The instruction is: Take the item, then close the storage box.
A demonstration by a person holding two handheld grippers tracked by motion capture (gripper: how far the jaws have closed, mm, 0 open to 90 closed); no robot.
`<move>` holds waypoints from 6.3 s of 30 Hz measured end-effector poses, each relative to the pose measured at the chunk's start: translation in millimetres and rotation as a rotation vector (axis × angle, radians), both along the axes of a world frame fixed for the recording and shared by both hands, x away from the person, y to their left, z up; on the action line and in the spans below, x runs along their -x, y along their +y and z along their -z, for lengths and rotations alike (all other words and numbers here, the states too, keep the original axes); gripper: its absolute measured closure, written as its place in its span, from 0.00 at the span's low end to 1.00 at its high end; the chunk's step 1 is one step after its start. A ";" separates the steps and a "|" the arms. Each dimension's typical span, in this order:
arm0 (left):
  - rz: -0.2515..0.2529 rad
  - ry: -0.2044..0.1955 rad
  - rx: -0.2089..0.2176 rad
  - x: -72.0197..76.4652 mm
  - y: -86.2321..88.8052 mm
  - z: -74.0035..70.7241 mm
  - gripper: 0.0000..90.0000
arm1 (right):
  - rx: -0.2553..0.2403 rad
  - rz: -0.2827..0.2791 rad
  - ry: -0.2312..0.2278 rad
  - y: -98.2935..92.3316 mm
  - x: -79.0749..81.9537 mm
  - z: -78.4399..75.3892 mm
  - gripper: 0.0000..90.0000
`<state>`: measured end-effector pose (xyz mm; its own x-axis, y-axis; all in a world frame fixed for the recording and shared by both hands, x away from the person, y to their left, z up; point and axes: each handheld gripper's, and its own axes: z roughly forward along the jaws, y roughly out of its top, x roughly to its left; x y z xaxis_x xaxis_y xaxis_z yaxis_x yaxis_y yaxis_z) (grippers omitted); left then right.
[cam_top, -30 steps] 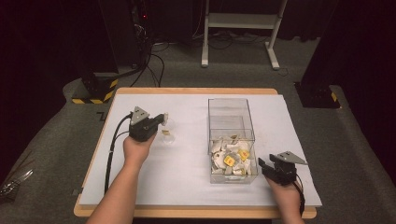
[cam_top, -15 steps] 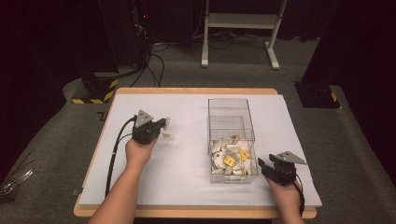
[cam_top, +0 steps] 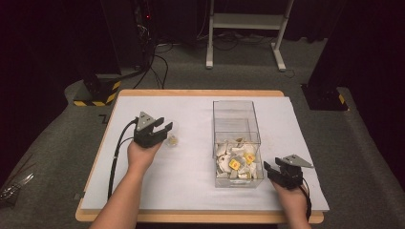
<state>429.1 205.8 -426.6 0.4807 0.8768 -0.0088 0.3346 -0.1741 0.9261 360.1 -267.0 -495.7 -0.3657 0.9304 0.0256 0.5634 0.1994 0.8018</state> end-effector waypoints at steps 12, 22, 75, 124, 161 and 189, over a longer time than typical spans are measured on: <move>-0.024 0.026 -0.031 9.1 6.4 -4.5 0.52 | 0.001 0.001 -0.001 -0.2 0.3 -0.1 0.53; -0.035 0.033 -0.022 20.3 19.0 -5.4 0.47 | 0.008 0.003 0.000 0.5 0.2 0.3 0.53; -0.089 0.258 -0.110 87.9 90.6 77.7 0.27 | 0.017 0.002 0.004 1.9 0.4 0.8 0.53; -0.081 0.304 -0.177 85.6 81.3 82.5 0.20 | -0.026 -0.052 -0.153 8.1 36.9 -54.1 0.41; -0.081 0.303 -0.185 85.6 81.5 82.2 0.20 | -0.065 -0.095 -0.159 12.1 82.7 -61.0 0.37; -0.080 0.305 -0.179 85.5 81.4 82.4 0.20 | -0.049 -0.177 -0.109 34.1 81.8 -36.5 0.37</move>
